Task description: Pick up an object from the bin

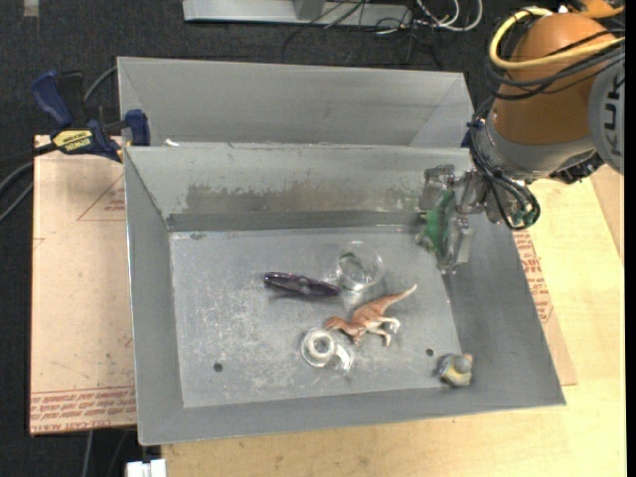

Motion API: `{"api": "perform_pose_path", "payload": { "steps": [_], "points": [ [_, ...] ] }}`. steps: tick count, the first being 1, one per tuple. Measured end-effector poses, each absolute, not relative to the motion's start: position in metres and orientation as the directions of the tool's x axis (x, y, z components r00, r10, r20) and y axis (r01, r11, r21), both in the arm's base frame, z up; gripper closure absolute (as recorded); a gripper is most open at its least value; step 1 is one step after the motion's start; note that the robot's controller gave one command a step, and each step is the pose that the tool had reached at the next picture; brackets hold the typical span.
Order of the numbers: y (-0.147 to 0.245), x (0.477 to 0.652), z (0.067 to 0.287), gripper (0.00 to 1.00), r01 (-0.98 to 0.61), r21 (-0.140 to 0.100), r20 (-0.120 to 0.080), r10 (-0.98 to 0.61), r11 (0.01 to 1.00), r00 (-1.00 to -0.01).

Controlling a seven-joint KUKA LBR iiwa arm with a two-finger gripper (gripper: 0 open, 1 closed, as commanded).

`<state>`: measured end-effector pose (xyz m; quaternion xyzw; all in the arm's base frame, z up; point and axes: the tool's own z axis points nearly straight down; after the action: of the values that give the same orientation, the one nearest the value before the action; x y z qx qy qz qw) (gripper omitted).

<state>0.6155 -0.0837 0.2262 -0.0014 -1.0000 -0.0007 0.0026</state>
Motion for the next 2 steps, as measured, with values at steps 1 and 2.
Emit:
{"api": "perform_pose_path", "payload": {
  "steps": [1, 2],
  "points": [
    [-0.083, 0.617, 0.231, 0.0, 0.0, 0.0, -0.003, 0.0, 1.0, -1.0],
    [-0.028, 0.567, 0.109, 0.0, -0.227, 0.002, 0.0, -0.227, 0.974, -0.974]
  ]
}}
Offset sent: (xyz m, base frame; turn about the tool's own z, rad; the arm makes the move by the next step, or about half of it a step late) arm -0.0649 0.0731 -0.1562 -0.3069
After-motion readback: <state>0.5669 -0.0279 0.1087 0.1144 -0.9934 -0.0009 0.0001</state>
